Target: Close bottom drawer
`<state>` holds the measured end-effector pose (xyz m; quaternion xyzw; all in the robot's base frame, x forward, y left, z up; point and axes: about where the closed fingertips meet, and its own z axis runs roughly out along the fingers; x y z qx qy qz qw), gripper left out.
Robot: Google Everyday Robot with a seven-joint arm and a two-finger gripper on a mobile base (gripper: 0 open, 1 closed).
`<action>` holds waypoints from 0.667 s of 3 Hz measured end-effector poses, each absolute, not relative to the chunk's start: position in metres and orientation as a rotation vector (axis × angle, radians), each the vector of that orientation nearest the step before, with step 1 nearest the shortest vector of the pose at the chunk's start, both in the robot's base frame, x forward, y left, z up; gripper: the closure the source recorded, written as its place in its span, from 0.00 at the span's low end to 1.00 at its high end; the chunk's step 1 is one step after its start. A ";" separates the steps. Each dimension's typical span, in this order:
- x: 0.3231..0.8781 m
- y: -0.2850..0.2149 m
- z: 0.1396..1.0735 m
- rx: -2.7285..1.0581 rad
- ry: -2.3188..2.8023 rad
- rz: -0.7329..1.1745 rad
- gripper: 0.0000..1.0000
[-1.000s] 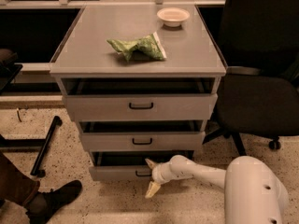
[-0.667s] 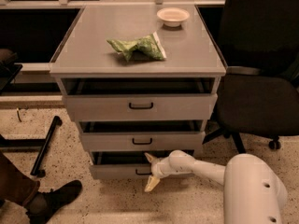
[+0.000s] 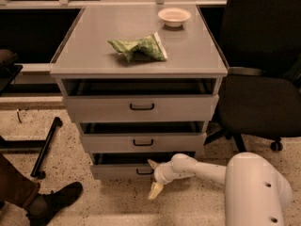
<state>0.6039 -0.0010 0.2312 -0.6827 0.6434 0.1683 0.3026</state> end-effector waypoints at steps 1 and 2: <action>0.576 -0.025 0.233 -1.779 1.796 0.462 0.00; 0.563 -0.041 0.221 -1.749 1.856 0.473 0.00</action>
Offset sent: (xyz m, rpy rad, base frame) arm -0.0420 -0.0687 -0.0208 -0.0418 0.1156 -0.1572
